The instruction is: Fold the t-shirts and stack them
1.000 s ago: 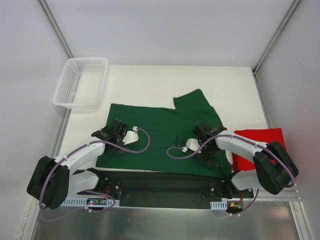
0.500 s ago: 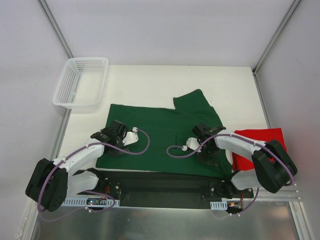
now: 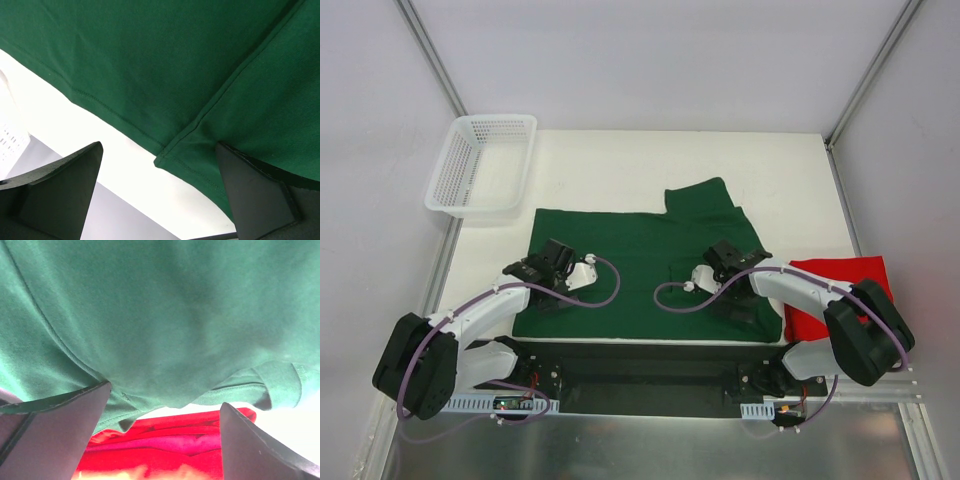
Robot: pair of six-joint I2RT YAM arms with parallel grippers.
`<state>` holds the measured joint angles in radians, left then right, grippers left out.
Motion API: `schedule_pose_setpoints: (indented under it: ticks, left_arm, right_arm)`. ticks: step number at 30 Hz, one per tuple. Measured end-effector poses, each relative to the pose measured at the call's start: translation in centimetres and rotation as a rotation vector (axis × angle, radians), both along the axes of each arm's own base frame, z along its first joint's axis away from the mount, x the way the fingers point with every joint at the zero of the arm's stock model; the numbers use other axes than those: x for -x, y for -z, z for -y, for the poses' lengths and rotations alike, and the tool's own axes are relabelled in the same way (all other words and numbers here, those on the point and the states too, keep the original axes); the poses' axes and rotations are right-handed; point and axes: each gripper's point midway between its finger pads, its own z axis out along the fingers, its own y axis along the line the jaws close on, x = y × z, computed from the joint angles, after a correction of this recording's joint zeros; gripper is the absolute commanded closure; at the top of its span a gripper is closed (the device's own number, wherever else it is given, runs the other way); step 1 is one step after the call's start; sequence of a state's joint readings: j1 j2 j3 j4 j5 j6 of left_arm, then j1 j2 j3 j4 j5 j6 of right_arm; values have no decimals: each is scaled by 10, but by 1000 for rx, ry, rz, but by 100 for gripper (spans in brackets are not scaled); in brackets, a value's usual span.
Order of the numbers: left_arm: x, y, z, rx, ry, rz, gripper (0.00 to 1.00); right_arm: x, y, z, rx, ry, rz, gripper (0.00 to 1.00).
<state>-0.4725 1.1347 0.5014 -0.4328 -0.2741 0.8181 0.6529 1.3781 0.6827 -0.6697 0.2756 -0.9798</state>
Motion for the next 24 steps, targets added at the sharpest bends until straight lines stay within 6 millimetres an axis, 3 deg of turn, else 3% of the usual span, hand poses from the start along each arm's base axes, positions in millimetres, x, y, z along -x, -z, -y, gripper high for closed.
schedule_pose_setpoints:
  ticks: [6,13,24]
  left_arm:
    - [-1,-1,-2,-7,-8,6,1]
    - [1,-3,-14,-5,-50,29,1]
    - [-4,-4,-13,-7,-77,8,1]
  right_arm:
    - [-12,-2,-7,-22,6,44,4]
    - [-13,-2,-8,-25,6,50,4]
    - [-13,-2,-8,-25,6,50,4]
